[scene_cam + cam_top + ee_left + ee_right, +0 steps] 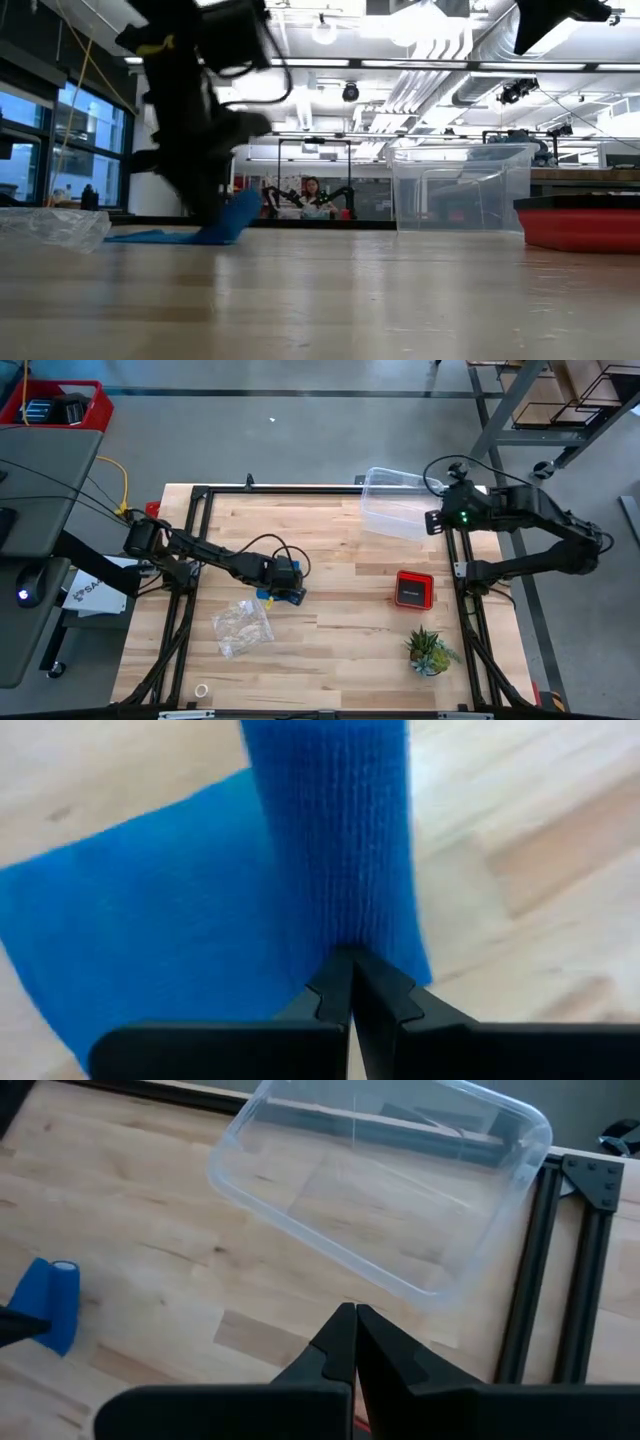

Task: Roll bandage
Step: Roll the blue bandage

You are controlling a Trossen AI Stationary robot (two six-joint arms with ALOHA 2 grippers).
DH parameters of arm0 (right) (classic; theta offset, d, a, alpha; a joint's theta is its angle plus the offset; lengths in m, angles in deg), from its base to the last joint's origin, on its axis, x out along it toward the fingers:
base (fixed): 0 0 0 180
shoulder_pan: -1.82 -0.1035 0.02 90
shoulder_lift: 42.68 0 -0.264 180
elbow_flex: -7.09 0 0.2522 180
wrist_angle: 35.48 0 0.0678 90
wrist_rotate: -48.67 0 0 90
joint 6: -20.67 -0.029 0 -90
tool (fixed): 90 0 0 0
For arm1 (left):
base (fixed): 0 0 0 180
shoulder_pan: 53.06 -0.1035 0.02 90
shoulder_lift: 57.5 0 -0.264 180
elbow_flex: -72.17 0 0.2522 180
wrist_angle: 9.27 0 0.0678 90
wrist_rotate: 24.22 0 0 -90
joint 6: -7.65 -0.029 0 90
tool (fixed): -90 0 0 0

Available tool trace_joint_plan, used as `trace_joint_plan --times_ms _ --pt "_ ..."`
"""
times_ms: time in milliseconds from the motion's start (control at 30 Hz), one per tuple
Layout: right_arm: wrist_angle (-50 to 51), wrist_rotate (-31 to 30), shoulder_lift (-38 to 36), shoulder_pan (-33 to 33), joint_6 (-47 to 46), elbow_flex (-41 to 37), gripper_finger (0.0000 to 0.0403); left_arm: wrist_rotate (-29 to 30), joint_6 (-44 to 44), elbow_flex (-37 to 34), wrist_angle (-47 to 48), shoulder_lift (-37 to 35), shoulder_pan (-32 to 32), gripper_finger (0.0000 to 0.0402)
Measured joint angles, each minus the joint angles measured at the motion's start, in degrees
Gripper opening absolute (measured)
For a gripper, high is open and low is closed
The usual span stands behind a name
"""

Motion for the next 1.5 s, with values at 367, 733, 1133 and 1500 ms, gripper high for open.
trace_joint_plan --times_ms 367,733,1133,1500 --pt "0.74 -0.49 -0.19 0.0 2.59 0.0 0.0 6.1 -2.62 6.97 3.86 -0.12 -2.13 0.0" --pt "0.87 0.39 -0.21 0.0 3.14 -0.02 0.0 6.96 0.49 6.85 12.12 1.74 -3.76 0.0" --pt "0.86 0.41 -0.26 0.0 5.65 -0.02 0.0 5.13 3.32 7.07 8.9 6.52 -4.74 0.0" --pt "0.85 0.62 -0.73 -0.01 7.98 -0.02 0.0 2.41 4.98 7.09 -0.46 9.0 -5.16 0.0"
